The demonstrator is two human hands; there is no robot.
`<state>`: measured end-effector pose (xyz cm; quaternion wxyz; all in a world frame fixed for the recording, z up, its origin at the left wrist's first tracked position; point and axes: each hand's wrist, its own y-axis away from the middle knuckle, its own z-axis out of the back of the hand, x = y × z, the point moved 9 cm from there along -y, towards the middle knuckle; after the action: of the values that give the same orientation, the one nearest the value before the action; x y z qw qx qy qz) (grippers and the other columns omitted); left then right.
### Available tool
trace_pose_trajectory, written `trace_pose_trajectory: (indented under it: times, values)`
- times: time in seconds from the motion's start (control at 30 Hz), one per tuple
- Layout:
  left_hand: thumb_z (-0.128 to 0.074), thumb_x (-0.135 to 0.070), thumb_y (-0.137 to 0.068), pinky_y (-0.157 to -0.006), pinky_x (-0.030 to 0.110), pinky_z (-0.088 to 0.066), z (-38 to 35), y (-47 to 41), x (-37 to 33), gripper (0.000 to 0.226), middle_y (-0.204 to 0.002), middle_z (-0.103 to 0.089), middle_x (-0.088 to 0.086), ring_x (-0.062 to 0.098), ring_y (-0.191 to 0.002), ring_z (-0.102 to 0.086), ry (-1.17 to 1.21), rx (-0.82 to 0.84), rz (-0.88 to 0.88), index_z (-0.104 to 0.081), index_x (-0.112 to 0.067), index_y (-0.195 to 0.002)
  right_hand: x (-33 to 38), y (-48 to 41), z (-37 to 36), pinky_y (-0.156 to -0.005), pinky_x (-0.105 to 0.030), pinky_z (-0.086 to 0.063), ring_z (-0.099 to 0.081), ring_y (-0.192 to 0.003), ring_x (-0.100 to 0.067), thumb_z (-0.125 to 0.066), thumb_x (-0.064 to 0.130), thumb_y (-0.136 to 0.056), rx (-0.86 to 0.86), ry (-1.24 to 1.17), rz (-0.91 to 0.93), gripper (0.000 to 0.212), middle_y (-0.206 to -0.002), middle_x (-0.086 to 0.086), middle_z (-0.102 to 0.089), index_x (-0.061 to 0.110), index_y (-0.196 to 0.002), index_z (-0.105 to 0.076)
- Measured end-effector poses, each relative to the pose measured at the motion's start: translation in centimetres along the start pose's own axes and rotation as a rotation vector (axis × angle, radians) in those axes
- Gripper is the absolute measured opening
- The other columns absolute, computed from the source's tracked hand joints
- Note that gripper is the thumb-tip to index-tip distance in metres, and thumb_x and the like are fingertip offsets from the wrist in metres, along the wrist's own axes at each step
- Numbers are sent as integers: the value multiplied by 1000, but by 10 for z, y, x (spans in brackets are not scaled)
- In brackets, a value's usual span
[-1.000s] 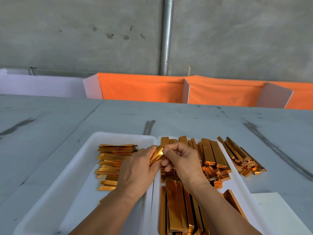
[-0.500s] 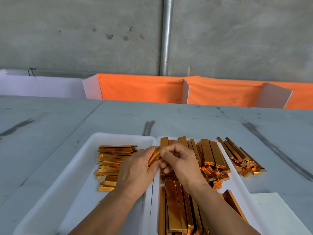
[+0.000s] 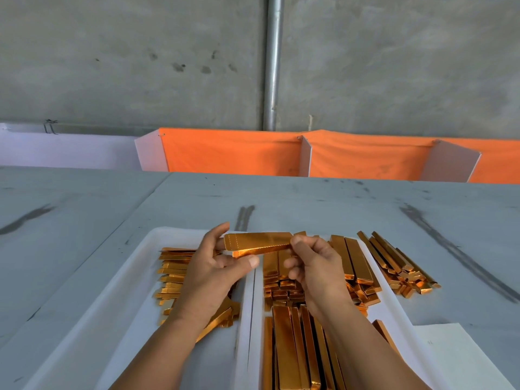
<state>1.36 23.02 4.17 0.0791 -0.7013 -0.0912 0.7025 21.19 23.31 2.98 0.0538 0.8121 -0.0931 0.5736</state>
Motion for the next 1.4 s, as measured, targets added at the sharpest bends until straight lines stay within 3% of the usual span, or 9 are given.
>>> trace_pose_trajectory:
  times: [0.17,0.43,0.57,0.7,0.77,0.87,1.1,1.3,1.4]
  values:
    - [-80,-29,-67,-72,19,-54,-11,0,-7,52,-94,-73,-4,11,-89,-70,151,84,-27,-66,-45,-114,-9,-1,-7,-44,-21,-47,-56,-49,-12,-61,15,-96,70,33,-66,13,-68,-8,-65,2,-100,-63]
    - [-78,-37,-63,-74,19,-54,-13,-1,-10,37,-96,-74,0,11,-94,-69,156,88,-79,-73,-37,-100,-21,7,-27,-44,-22,-45,-54,-46,-14,-61,25,-98,268,234,-85,19,-77,-12,-70,6,-95,-64]
    - [-70,-53,-69,-68,16,-52,3,-3,-9,35,-88,-68,3,12,-85,-65,-21,-59,-110,-67,-25,-89,-18,8,-28,-42,-22,-41,-54,-47,-14,-62,27,-97,259,354,-30,20,-81,-12,-72,9,-89,-66]
    - [-56,-69,-73,-68,40,-57,-1,-1,-5,45,-73,-63,6,16,-69,-65,-315,-56,-130,-53,-25,-84,-9,9,-26,-40,-21,-40,-54,-47,-12,-63,25,-96,206,385,42,15,-79,-12,-71,12,-90,-67]
    - [-44,-76,-74,-61,36,-55,-5,0,-3,48,-69,-60,2,13,-65,-63,-526,-45,-161,-48,-30,-87,-5,9,-26,-40,-20,-40,-54,-46,-11,-63,22,-96,190,385,89,12,-76,-13,-70,13,-90,-67]
    - [-34,-78,-75,-50,21,-39,-7,-1,-4,49,-63,-50,-6,9,-57,-52,-724,-53,-209,-44,-31,-83,2,10,-26,-41,-16,-40,-53,-44,-9,-64,18,-95,172,393,159,8,-66,-5,-64,14,-89,-68]
    - [-45,-68,-83,-48,20,-31,-12,1,-1,42,-60,-45,-6,8,-52,-43,-876,-20,-181,-35,-29,-73,10,16,-30,-48,-18,-45,-54,-55,-13,-66,10,-92,175,384,255,12,-72,-1,-65,20,-89,-72]
    - [-49,-63,-86,-48,18,-25,-15,2,-3,39,-60,-41,-9,7,-51,-40,-923,-11,-175,-31,-31,-72,6,14,-30,-56,-15,-48,-56,-56,-3,-66,9,-92,168,412,244,12,-69,12,-66,19,-94,-73]
    - [-50,-63,-86,-48,18,-25,-15,3,-4,40,-59,-41,-9,7,-51,-41,-935,-12,-174,-31,-31,-71,4,13,-29,-57,-17,-49,-55,-56,-3,-67,9,-92,165,425,235,13,-68,10,-64,20,-95,-72]
